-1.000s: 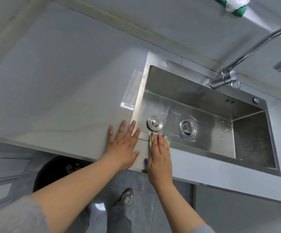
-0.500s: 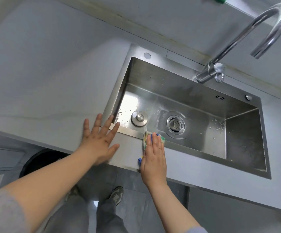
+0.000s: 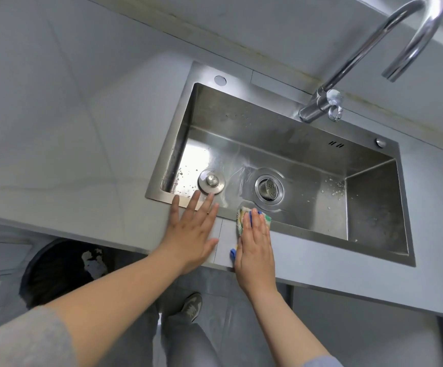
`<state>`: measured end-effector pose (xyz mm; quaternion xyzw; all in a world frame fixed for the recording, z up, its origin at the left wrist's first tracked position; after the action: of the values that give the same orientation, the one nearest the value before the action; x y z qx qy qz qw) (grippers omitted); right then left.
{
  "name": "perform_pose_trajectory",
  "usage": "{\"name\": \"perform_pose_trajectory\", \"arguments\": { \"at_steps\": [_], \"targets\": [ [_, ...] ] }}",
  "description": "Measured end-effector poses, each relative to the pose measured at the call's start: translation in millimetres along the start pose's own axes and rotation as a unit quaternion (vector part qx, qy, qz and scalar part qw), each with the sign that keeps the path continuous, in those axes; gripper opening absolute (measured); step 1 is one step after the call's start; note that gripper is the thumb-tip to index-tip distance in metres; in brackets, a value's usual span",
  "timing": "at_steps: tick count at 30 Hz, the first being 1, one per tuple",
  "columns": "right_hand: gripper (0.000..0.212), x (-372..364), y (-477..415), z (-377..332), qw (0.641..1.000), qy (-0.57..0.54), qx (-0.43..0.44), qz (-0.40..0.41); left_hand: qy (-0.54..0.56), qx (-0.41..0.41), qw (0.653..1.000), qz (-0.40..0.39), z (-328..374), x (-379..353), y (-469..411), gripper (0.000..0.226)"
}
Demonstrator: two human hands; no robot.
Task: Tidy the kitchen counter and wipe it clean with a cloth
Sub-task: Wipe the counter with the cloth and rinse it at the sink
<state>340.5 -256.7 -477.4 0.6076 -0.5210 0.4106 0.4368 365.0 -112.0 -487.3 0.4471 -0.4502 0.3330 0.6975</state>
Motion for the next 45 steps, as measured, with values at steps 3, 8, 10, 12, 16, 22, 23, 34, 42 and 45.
{"name": "perform_pose_trajectory", "arguments": {
  "at_steps": [3, 8, 10, 12, 16, 22, 23, 34, 42, 45],
  "targets": [
    [0.074, 2.5, 0.1, 10.5, 1.000, 0.004, 0.005, -0.011, -0.008, 0.002, 1.000, 0.012, 12.3, -4.5, -6.6, 0.081],
    [0.083, 5.4, 2.3, 35.2, 1.000, 0.001, 0.008, -0.029, -0.011, 0.031, 0.999, 0.017, 15.2, -7.6, -7.7, 0.078],
    [0.086, 8.6, 3.8, 45.0, 0.999, 0.001, 0.015, -0.038, -0.015, 0.053, 0.998, 0.010, 20.2, -6.1, -7.8, 0.076],
    [0.087, 12.2, 5.7, 55.9, 0.999, -0.003, 0.015, -0.041, -0.011, 0.083, 0.996, 0.002, 26.5, -5.5, -9.5, 0.075],
    [0.085, 20.6, 10.0, 86.7, 0.999, 0.005, 0.016, -0.042, -0.006, 0.144, 0.990, 0.006, 47.5, -4.3, -16.4, 0.081],
    [0.087, 29.6, 14.6, 122.2, 0.999, 0.002, 0.025, -0.039, 0.003, 0.059, 0.998, 0.033, 100.3, -2.4, -31.0, 0.081],
    [0.087, 31.0, 16.2, 130.4, 0.999, 0.006, 0.027, -0.039, 0.001, 0.045, 0.998, 0.032, 115.2, -2.7, -35.5, 0.080],
    [0.086, 44.7, 22.7, 180.0, 0.999, 0.011, 0.022, -0.033, -0.009, 0.060, 0.998, 0.003, 148.3, -17.9, -50.0, 0.079],
    [0.082, 54.8, 27.8, 203.4, 0.999, 0.022, -0.018, -0.034, -0.008, 0.045, 0.997, 0.056, 145.8, -23.1, -50.9, 0.081],
    [0.081, 55.8, 27.4, 210.4, 0.999, 0.033, -0.019, -0.035, -0.011, 0.042, 0.998, 0.050, 146.7, -24.2, -51.9, 0.081]
  ]
}}
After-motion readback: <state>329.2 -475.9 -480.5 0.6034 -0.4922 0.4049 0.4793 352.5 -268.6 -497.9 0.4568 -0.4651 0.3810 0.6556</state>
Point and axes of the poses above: each hand's wrist, its own y-axis away from the middle knuckle, its own x-axis out of the back of the hand, z = x × y, the point moved 6 cm from there along -y, towards the middle knuckle
